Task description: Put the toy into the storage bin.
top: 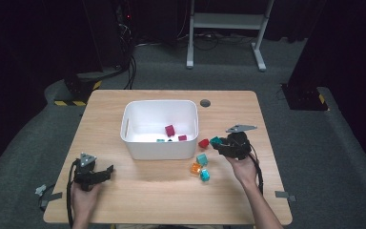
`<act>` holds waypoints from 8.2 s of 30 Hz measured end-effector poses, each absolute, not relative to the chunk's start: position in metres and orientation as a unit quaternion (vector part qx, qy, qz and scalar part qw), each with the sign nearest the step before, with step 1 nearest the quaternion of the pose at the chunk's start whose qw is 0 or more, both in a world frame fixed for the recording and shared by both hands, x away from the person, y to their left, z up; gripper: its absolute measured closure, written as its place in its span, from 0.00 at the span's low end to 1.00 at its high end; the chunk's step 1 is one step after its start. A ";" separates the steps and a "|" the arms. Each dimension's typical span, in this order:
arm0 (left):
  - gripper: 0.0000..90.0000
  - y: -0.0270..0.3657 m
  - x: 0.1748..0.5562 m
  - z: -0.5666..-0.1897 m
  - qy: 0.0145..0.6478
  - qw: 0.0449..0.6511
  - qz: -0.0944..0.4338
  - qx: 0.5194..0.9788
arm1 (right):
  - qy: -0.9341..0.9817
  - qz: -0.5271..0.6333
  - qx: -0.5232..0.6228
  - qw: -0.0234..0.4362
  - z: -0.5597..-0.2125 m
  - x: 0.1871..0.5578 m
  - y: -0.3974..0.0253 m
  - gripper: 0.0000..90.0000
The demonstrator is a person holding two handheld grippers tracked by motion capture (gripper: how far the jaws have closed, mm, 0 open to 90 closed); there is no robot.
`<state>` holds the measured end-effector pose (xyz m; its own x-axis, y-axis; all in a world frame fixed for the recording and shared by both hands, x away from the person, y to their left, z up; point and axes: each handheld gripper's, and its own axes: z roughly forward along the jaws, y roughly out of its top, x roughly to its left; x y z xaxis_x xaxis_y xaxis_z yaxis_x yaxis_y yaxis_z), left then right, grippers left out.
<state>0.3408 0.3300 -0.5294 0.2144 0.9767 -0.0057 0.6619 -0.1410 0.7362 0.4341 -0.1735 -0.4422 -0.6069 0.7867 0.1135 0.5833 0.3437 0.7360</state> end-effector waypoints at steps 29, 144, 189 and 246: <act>0.20 0.330 0.341 -0.529 0.573 0.315 0.250 0.714 | 0.801 0.421 0.410 0.115 -0.409 0.438 -0.162 0.66; 0.20 0.330 0.339 -0.529 0.574 0.314 0.251 0.714 | 0.783 0.449 0.407 0.140 -0.387 0.442 -0.162 0.48; 0.20 0.330 0.339 -0.529 0.574 0.313 0.251 0.714 | 0.806 0.373 0.448 0.101 -0.484 0.469 -0.142 0.46; 0.20 0.330 0.339 -0.529 0.574 0.314 0.251 0.713 | 0.803 0.375 0.445 0.130 -0.480 0.460 -0.161 0.66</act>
